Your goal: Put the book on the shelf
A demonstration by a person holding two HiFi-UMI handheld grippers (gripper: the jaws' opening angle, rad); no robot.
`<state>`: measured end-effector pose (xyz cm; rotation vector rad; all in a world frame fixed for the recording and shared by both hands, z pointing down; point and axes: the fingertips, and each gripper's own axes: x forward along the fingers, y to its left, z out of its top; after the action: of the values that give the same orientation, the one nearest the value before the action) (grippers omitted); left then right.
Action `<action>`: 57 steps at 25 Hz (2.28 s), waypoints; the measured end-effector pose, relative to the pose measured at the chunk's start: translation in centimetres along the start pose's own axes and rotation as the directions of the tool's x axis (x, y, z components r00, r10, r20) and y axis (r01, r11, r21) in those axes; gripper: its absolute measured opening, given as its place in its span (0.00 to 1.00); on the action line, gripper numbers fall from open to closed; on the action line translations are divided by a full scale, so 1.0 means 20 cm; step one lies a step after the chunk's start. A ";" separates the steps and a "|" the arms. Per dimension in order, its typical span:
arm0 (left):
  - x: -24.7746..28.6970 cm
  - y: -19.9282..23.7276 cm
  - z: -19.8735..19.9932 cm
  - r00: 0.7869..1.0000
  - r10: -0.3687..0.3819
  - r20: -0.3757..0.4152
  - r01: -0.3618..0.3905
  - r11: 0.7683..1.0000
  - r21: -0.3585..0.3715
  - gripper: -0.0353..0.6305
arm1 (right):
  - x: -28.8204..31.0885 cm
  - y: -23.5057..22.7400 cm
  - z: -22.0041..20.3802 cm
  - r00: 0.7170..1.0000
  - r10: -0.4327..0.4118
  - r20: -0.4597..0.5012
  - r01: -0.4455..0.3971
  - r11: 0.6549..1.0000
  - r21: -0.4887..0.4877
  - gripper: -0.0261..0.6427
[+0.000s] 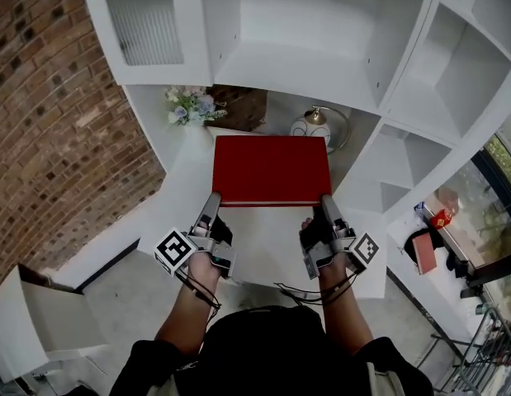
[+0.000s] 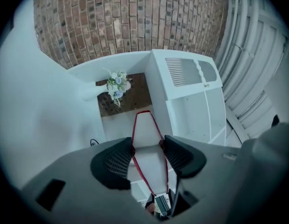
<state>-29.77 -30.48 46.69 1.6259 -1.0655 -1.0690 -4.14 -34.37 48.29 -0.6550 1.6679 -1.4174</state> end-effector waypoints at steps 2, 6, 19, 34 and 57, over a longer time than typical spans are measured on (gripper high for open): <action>0.05 0.01 -0.01 1.000 0.002 -0.014 -0.003 1.000 -0.012 0.39 | 0.00 0.00 0.03 1.000 -0.011 0.014 0.011 1.000 -0.007 0.39; 0.10 0.05 -0.04 1.000 0.016 -0.021 -0.016 1.000 -0.001 0.39 | 0.01 0.01 0.09 1.000 -0.018 0.016 0.018 1.000 -0.013 0.39; 0.20 -0.03 -0.11 0.999 -0.016 -0.044 0.016 1.000 -0.002 0.39 | -0.03 0.04 0.18 1.000 -0.006 0.023 0.007 1.000 -0.025 0.39; 0.16 -0.25 -0.07 0.991 -0.127 -0.036 0.129 0.991 0.046 0.39 | -0.04 0.25 0.12 0.995 0.098 -0.017 -0.100 0.990 -0.099 0.39; 0.25 -0.62 -0.02 0.960 -0.278 -0.030 0.279 0.954 0.111 0.39 | 0.02 0.61 0.17 0.970 0.241 -0.022 -0.241 0.952 -0.191 0.39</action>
<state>-25.82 -32.26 34.09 1.9151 -0.9195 -1.1942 -0.02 -33.78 36.26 -0.5355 1.8304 -1.0921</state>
